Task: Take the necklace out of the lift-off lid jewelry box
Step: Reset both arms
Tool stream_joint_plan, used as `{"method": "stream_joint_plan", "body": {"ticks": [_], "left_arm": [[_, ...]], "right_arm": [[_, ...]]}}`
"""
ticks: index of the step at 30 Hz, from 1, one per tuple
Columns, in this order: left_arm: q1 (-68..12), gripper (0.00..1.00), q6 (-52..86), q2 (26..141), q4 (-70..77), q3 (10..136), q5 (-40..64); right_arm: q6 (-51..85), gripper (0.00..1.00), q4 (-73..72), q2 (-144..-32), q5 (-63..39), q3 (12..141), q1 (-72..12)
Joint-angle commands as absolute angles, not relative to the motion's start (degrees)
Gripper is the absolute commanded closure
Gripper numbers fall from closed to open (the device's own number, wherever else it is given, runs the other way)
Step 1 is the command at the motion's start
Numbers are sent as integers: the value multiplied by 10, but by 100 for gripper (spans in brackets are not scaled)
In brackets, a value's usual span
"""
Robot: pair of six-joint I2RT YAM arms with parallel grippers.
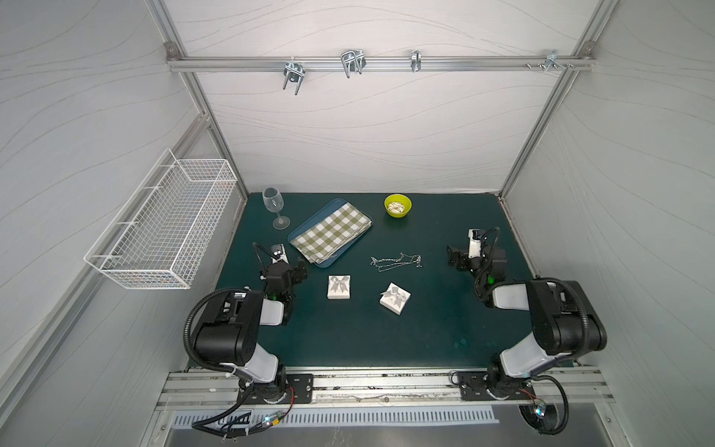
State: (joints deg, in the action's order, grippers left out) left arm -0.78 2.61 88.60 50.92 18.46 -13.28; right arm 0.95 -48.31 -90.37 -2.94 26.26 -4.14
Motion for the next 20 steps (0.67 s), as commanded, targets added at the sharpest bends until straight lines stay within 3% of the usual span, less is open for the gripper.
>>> {"method": "stream_joint_plan", "body": {"ticks": [1,20], "left_arm": [[0,1,5,894,485,247,-86],[11,1,9,892,484,245,-66]], "right_arm": [[-7,1,-453,-903,-9,258,-44],[-11,1,-451,-905,-30,261,-41]]}}
